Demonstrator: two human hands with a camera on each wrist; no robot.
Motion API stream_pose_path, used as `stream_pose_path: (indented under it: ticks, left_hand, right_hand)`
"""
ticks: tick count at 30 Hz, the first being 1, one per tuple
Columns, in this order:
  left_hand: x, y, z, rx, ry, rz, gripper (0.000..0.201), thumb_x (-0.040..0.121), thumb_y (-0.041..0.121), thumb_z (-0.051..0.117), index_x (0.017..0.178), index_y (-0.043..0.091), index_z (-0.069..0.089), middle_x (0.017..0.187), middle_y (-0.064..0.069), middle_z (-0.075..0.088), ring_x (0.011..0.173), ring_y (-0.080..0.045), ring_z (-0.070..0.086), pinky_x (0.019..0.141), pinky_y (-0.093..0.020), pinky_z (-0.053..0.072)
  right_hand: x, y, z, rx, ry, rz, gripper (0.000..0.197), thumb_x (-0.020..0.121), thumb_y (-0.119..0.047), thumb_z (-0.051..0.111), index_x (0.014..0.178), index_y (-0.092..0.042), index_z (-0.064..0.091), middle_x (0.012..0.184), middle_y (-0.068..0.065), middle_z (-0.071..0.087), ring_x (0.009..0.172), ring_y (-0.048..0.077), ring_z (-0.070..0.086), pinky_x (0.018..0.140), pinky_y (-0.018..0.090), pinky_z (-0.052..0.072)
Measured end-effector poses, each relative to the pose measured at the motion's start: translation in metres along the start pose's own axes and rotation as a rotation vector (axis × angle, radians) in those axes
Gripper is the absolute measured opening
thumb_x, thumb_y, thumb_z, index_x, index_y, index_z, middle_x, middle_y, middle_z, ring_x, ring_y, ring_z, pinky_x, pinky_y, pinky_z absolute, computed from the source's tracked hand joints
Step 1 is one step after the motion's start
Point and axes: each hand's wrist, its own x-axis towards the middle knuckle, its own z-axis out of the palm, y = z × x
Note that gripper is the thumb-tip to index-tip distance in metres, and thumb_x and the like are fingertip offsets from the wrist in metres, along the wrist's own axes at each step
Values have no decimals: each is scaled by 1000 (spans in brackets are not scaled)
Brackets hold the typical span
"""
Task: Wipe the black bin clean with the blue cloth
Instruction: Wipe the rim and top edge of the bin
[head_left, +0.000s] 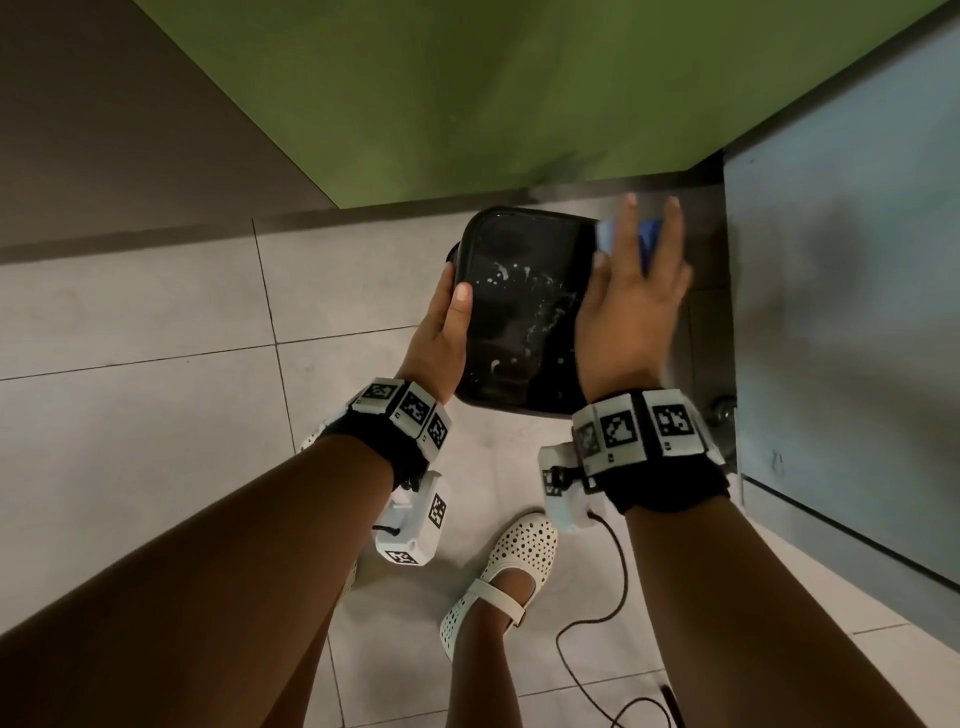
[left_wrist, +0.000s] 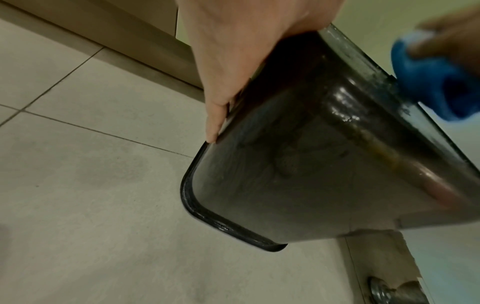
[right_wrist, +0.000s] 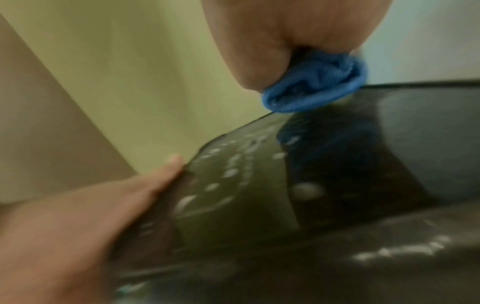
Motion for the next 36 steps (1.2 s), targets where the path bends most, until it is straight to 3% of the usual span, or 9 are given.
stream_pose_path:
  ticks: [4, 7, 10, 12, 22, 28, 31, 33, 36]
  left_hand:
    - [-3, 3, 0, 0, 38, -6, 48, 100, 32, 27, 145, 18, 25, 145, 4, 40, 131, -2, 38, 100, -4, 35]
    - [2, 3, -1, -114, -25, -22, 38, 102, 33, 22, 121, 17, 51, 88, 8, 73, 82, 4, 65, 70, -11, 52]
    - [0, 8, -1, -125, 16, -62, 48, 99, 38, 30, 142, 17, 33, 136, 1, 52, 122, -5, 49, 99, -13, 42]
    - [-2, 5, 0, -116, 45, -46, 49, 100, 29, 28, 147, 16, 21, 150, -2, 32, 134, -8, 34, 96, 1, 34]
    - [-3, 5, 2, -7, 73, 63, 49, 100, 32, 25, 147, 24, 16, 156, 2, 20, 143, -11, 19, 120, -34, 19]
    - [-5, 6, 0, -148, 27, 34, 52, 97, 26, 33, 147, 26, 18, 154, -3, 26, 142, -20, 26, 118, -42, 23]
    - [-5, 6, 2, -87, 59, 36, 49, 99, 24, 32, 147, 25, 18, 154, -2, 27, 138, -10, 28, 113, -18, 28]
    - [-5, 8, 5, -41, 114, 50, 48, 100, 21, 29, 147, 20, 19, 153, 0, 27, 136, -4, 27, 109, -9, 25]
    - [-4, 7, 5, -42, 112, 66, 49, 99, 27, 29, 147, 22, 19, 154, 1, 24, 142, -10, 23, 119, -29, 20]
  right_hand:
    - [-21, -54, 18, 182, -45, -263, 46, 89, -12, 46, 135, -14, 44, 147, 27, 24, 123, 39, 41, 94, 32, 38]
    - [-31, -70, 40, 248, -122, -201, 50, 89, -7, 54, 136, -15, 42, 148, 26, 25, 126, 38, 37, 99, 44, 43]
    - [-28, -61, 44, 189, -149, -172, 51, 89, -15, 51, 139, -17, 38, 149, 19, 27, 129, 34, 32, 102, 46, 36]
    - [-23, -52, 38, 98, -120, -163, 50, 88, -22, 45, 138, -17, 40, 147, 19, 29, 126, 38, 36, 99, 47, 37]
    - [2, -10, 23, 3, 138, 156, 45, 88, -11, 39, 131, -18, 49, 144, 20, 36, 119, 39, 42, 92, 47, 44]
    - [2, -67, 40, 162, -77, -189, 46, 87, -10, 54, 132, -19, 50, 145, 16, 36, 123, 38, 39, 99, 50, 38]
    - [14, -63, 37, 102, -42, -263, 48, 82, -5, 59, 128, -18, 54, 139, 19, 43, 116, 40, 46, 93, 50, 42]
    - [19, -42, 31, 20, -53, -164, 55, 83, 2, 51, 134, -21, 47, 145, 18, 35, 121, 39, 41, 95, 48, 38]
    - [23, -11, 20, -23, 49, 122, 56, 86, 1, 45, 137, -23, 41, 148, 18, 29, 122, 38, 37, 96, 45, 38]
